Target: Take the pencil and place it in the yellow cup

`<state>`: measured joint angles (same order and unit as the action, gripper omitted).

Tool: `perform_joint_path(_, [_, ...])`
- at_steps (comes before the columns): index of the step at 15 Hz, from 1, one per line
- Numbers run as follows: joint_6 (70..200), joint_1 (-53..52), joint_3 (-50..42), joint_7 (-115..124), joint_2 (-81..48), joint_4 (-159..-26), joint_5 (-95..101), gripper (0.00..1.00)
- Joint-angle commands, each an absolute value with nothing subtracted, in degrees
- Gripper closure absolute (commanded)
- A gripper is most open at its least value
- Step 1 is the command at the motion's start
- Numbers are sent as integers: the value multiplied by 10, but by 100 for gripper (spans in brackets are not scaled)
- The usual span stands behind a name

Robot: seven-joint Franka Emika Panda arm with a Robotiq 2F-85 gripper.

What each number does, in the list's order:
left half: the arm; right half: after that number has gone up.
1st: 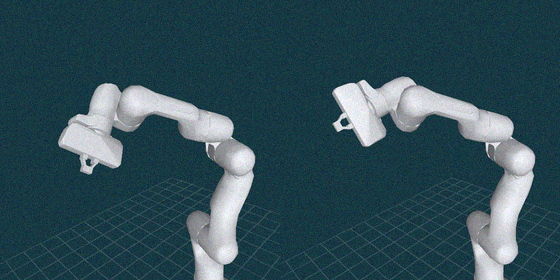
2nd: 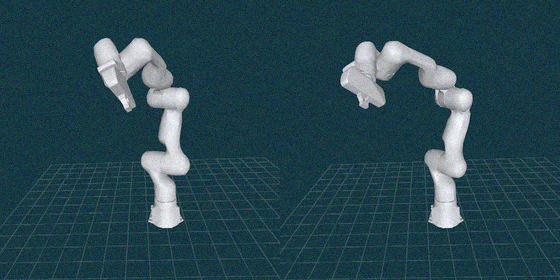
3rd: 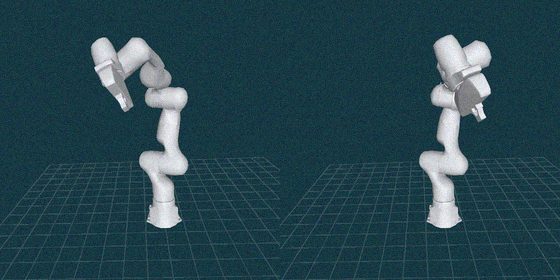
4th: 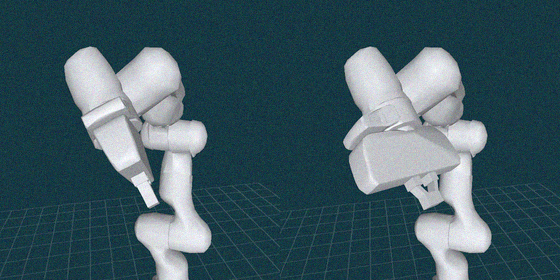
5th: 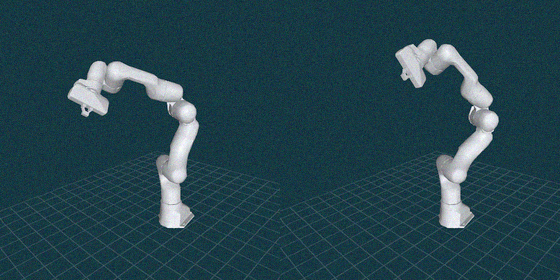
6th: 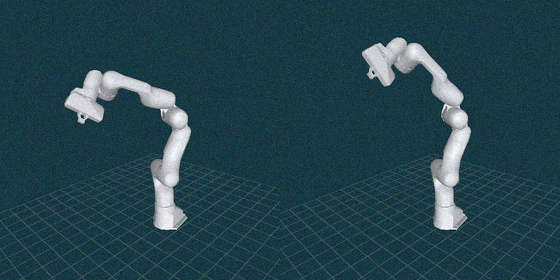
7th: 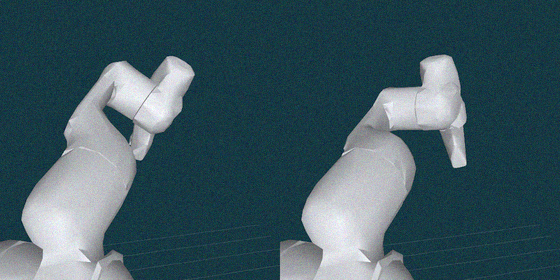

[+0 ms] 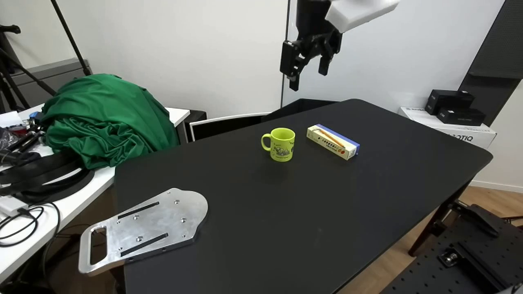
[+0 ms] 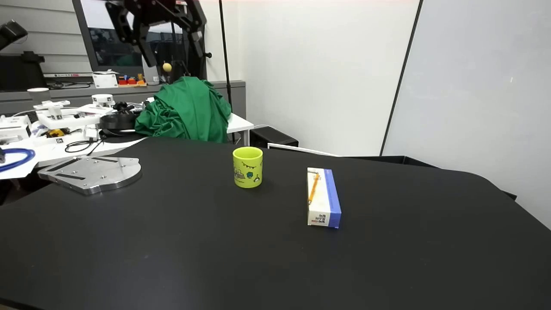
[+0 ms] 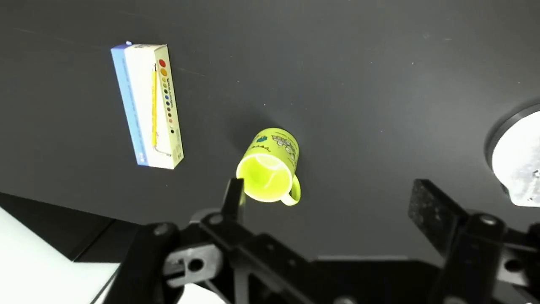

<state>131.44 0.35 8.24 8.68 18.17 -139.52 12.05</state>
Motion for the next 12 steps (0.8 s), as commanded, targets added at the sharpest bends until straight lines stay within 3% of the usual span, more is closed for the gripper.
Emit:
perform_joint_path(1, [1332, 19, 24, 45, 126, -1370, 92, 0])
perform_joint_path(12, [1398, 73, -67, -81, -80, -1267, 67, 0])
